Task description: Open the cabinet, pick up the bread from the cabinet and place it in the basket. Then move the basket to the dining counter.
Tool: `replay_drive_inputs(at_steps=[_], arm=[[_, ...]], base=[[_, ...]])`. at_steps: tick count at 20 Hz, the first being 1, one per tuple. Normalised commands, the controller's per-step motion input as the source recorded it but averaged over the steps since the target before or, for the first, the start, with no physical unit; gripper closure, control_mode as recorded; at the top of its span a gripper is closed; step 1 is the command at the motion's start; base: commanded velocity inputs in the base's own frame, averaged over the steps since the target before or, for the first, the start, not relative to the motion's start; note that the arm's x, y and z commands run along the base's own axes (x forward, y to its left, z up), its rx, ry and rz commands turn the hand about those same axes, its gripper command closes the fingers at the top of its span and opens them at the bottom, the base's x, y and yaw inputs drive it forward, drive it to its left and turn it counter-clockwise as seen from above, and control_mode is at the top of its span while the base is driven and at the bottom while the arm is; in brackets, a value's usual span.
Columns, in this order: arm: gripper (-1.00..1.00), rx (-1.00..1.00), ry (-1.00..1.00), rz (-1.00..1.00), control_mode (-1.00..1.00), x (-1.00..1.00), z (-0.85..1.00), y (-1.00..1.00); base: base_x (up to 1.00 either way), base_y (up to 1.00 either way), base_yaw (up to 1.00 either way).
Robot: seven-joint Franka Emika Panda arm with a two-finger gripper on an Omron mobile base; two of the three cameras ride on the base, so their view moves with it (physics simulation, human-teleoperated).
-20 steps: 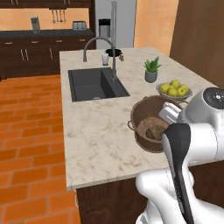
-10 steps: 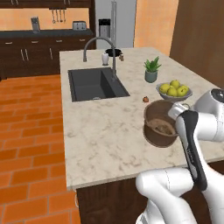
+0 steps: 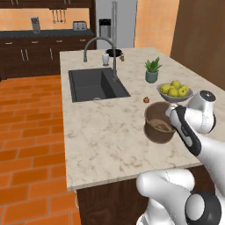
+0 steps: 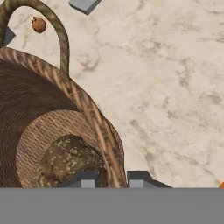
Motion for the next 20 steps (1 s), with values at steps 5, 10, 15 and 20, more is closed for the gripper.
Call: replay_drive_inputs(at_steps=[5,10,15,20], arm=[[1.00,0.00,0.13,-0.10,-1.00,0.76,-0.13,-0.08],[1.00,0.00,0.02,-0.08,-1.00,0.31,-0.33,-0.22],[1.00,0.00,0.00,-0.02,-1.00,0.14,-0.67,-0.15],[1.00,0.00,0.01,-0.01,-1.00,0.14,-0.59,-0.03]], base=[[0.00,0.00,0.00],[0.00,0.00,0.00],[0.00,0.00,0.00],[0.00,0.00,0.00]])
